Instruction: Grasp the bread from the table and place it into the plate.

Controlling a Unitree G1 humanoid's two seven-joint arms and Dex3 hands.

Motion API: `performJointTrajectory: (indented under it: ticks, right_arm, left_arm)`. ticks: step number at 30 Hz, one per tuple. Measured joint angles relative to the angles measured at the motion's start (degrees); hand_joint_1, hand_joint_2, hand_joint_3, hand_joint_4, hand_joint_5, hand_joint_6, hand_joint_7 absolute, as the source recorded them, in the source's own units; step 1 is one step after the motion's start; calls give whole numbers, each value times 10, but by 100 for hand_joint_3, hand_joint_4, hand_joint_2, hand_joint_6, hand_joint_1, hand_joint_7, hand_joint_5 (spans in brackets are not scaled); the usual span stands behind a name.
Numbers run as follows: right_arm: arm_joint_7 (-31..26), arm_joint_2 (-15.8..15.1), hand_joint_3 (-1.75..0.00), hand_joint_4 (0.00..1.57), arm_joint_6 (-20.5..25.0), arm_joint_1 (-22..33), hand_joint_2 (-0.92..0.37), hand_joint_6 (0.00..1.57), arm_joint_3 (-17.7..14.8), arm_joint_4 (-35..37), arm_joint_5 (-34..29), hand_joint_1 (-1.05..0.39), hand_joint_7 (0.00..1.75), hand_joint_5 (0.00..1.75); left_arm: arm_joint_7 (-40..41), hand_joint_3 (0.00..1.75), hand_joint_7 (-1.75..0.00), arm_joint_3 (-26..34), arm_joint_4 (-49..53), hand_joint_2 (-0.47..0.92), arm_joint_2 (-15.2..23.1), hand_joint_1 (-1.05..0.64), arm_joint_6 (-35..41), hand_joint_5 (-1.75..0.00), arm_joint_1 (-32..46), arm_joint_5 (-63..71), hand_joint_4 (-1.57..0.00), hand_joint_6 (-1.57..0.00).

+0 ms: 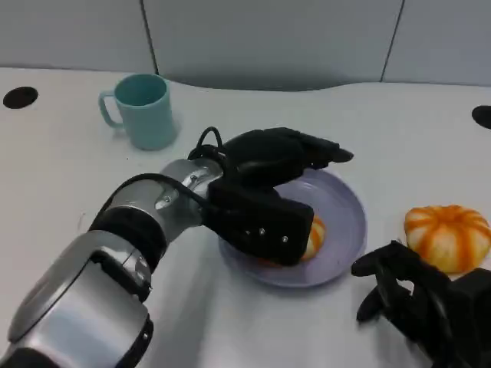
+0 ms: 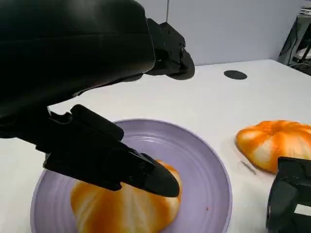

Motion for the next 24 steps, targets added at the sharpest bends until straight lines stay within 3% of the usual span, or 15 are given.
performJointTrajectory:
  ticks: [3,6,8,11,15,19,20,21,23,24]
  right_arm:
    - [0,-2,-56,56,0,0,-92,46,0,0,-1,-31,151,175]
    - [2,-5,-58,56,1,-1,-92,46,-4,1,1,-30,150,175]
    - [5,-6,-59,54,2,0,-92,45,-5,1,4,-30,150,175]
    - [8,-8,-57,53,7,0,-92,46,-9,0,9,-29,150,175]
    - [9,-6,-55,52,21,-1,-92,46,-12,-6,20,-30,149,174]
    - [7,-9,-57,49,38,6,-92,45,-22,-21,25,-28,148,174]
    - [6,-9,-57,49,40,8,-92,45,-22,-24,24,-28,148,174]
    - [6,-10,-56,51,41,9,-92,45,-22,-26,22,-29,148,174]
    - [6,-10,-55,51,41,10,-92,46,-20,-27,18,-29,147,174]
    - [6,-10,-55,52,41,12,-92,46,-20,-28,18,-29,147,174]
  left_arm:
    - [-35,9,-15,44,-14,92,24,-79,-33,-1,1,-50,-3,-5]
    - [-107,14,-15,130,-36,92,49,-75,-60,-5,11,-163,-9,-10]
    - [-167,15,-16,188,-54,92,61,-74,-76,-8,43,-247,-13,-14]
    - [-224,18,-15,228,-64,92,65,-75,-78,-12,94,-306,-19,-16]
    - [-358,19,-11,314,-151,92,60,-77,-1,-16,204,-469,-24,-22]
    - [-455,23,-11,381,-267,92,54,-74,114,-29,334,-612,-40,-37]
    - [-470,20,-12,394,-294,92,51,-71,143,-37,360,-641,-49,-48]
    - [-478,17,-13,407,-324,92,49,-69,182,-67,389,-670,-51,-64]
    - [-469,15,-13,429,-386,92,48,-67,269,-89,438,-720,-49,-73]
    - [-457,27,-52,437,-419,92,47,-66,316,-126,461,-739,-43,-65]
